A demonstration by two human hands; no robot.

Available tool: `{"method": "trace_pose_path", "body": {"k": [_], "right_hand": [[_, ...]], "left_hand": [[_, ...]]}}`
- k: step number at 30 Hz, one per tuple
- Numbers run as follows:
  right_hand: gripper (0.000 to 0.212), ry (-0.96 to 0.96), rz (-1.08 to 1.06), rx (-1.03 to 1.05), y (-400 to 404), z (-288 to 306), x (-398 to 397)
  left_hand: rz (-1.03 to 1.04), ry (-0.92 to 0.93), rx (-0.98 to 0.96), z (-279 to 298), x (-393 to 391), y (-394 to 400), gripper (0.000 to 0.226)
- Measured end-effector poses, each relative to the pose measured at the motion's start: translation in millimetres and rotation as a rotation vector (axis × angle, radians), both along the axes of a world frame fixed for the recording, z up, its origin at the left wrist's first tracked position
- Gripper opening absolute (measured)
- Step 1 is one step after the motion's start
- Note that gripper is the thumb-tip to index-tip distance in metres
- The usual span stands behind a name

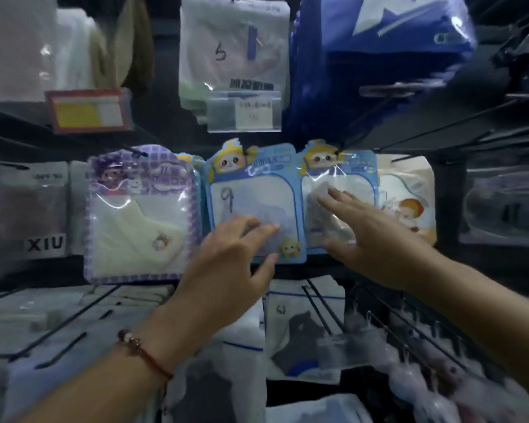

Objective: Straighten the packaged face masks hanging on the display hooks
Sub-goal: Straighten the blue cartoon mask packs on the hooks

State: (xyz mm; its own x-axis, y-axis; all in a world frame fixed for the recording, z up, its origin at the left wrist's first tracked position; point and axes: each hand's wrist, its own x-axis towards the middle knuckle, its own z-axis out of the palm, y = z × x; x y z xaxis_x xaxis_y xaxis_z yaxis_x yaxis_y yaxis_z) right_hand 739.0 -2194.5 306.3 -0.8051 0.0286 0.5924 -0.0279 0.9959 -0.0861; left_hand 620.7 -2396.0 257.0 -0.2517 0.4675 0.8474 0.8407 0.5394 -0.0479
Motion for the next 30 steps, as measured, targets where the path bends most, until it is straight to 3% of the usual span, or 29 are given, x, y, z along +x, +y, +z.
{"method": "trace_pose_path", "body": {"k": [6, 9, 15, 19, 26, 30], "right_hand": [[0.076, 0.122, -0.057, -0.186, 49, -15, -6], [0.077, 0.164, -0.022, -0.314, 64, -19, -9], [0.053, 0.260, 0.141, -0.715, 85, -20, -27], [0.042, 0.284, 0.194, -0.816, 93, -21, -37], [0.032, 0.288, 0.227, -0.822, 104, -24, -34], [0.035, 0.280, 0.258, -0.866, 108, -17, -24]], "left_hand": [[-0.020, 0.018, -0.015, -1, 18, 45, 0.052], [0.088, 0.031, -0.081, 2, 15, 68, 0.054], [0.295, -0.163, -0.003, 14, 10, 88, 0.059], [0.132, -0.589, 0.191, 27, 2, 104, 0.062], [-0.114, -0.740, 0.549, 22, -2, 111, 0.038], [-0.239, -0.828, 0.623, 22, 8, 107, 0.023]]}}
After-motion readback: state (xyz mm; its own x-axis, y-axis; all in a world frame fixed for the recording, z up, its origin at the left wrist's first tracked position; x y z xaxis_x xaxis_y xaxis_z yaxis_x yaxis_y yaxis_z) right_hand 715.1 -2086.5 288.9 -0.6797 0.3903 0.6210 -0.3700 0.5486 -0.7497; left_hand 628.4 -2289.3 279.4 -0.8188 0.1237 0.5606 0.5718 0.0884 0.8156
